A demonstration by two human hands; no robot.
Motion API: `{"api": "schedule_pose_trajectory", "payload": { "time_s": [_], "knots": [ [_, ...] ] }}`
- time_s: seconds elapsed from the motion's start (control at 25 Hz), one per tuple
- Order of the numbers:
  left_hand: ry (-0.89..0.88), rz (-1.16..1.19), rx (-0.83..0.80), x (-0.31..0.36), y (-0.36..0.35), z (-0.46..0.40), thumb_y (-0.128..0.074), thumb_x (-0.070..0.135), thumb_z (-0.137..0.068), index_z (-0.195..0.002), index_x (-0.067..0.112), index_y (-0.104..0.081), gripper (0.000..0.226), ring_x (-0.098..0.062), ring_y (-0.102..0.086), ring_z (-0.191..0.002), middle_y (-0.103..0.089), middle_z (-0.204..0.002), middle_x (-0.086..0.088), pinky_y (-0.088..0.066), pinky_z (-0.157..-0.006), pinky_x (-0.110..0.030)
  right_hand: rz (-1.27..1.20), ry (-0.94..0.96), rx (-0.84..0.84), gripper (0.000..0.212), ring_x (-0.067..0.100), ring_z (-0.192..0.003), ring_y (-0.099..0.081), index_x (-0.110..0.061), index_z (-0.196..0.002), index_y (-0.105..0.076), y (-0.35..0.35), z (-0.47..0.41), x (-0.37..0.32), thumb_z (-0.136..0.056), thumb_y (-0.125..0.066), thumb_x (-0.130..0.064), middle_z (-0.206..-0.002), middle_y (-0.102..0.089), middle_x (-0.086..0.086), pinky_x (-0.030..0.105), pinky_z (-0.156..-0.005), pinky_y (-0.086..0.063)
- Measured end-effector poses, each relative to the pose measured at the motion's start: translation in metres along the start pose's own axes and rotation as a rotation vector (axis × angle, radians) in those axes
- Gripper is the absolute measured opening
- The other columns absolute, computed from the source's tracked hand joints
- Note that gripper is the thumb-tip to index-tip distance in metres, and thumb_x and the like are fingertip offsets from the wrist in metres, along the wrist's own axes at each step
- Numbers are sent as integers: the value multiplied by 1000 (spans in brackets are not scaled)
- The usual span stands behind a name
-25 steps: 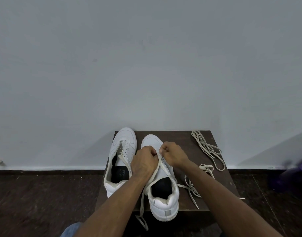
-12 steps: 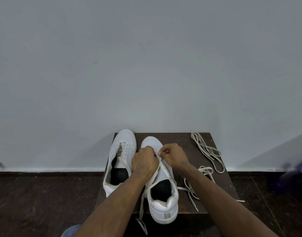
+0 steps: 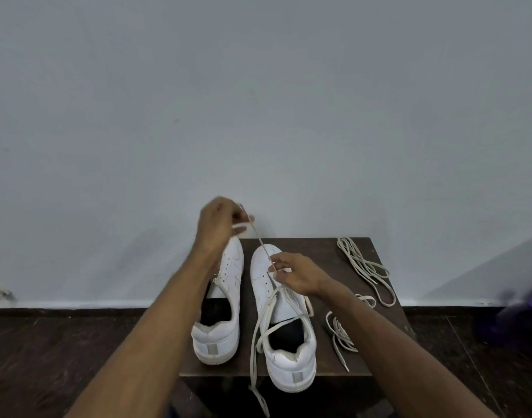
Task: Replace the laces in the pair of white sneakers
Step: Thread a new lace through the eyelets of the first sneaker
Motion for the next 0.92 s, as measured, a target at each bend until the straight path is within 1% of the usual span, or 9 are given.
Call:
{"api": "schedule_pose_trajectory", "payload": {
  "time_s": [0.12,0.2,0.36,0.44,0.52,0.6,0.68,0.76,0.92],
  "knots": [
    [-138,520,33,85,28,4,-38,5,-92,-73,10,-50,22,-29,-73,-84,-54,-66,-1,-58,-73,-35,-25,-5,-1,48,8,-115,-59,-20,-127,-58,-2,1,2,-80,-66,-22,-115,-69,-11,39,-104,-44],
    [-195,687,11,126,42,9,-38,9,-94,-74,10,-50,24,-28,-73,-87,-52,-66,0,-58,-78,-35,-111,-1,-1,47,8,-113,-60,-18,-125,-60,-3,3,3,-80,-71,-22,-113,-69,-9,37,-104,-45],
    [-150,655,7,130,39,11,-39,12,-96,-75,11,-50,24,-26,-74,-85,-54,-68,-1,-58,-75,-35,-312,-21,22,44,9,-115,-57,-20,-127,-57,-1,23,-5,-86,-70,-30,-120,-63,-4,28,-98,-45],
    [-84,617,14,104,33,13,-40,11,-95,-78,11,-49,20,-29,-73,-84,-58,-71,-4,-59,-72,-36,-159,82,208,30,5,-106,-57,-24,-115,-62,12,48,-21,-86,-68,-30,-112,-62,-11,25,-91,-44],
    [-27,679,24,84,31,17,-42,11,-95,-77,10,-49,19,-31,-73,-85,-60,-73,-6,-59,-70,-36,41,158,369,9,7,-85,-59,-22,-88,-65,21,83,-41,-86,-64,-31,-88,-61,-14,28,-78,-46],
    [13,778,25,78,30,20,-44,11,-94,-74,10,-49,21,-30,-73,-83,-62,-71,-5,-59,-68,-35,215,87,372,38,11,-61,-53,-16,-62,-56,13,105,-47,-88,-57,-45,-62,-55,-7,29,-63,-43],
    [25,816,36,79,29,24,-44,12,-94,-74,10,-50,21,-29,-73,-81,-62,-70,-5,-60,-69,-34,301,-57,303,59,12,-48,-45,-12,-52,-44,0,106,-42,-86,-50,-59,-49,-47,-2,28,-57,-38],
    [27,807,27,84,25,31,-45,12,-94,-74,10,-50,20,-29,-73,-80,-62,-69,-5,-60,-69,-34,292,-172,266,54,17,-52,-51,-14,-52,-43,-11,99,-37,-85,-53,-55,-48,-46,-3,30,-61,-44],
    [35,742,17,83,27,41,-45,12,-94,-77,10,-50,18,-28,-73,-76,-61,-71,-5,-60,-67,-33,55,-298,283,24,22,-62,-59,-11,-64,-60,-14,96,-32,-77,-57,-31,-61,-61,-3,29,-61,-50]
  ]
}}
Point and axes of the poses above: each hand's wrist, its own z-axis away from the middle knuckle, its own y-axis out of the back of the hand, x = y × z, the point moved 10 cm from there along -z, towards the middle knuckle
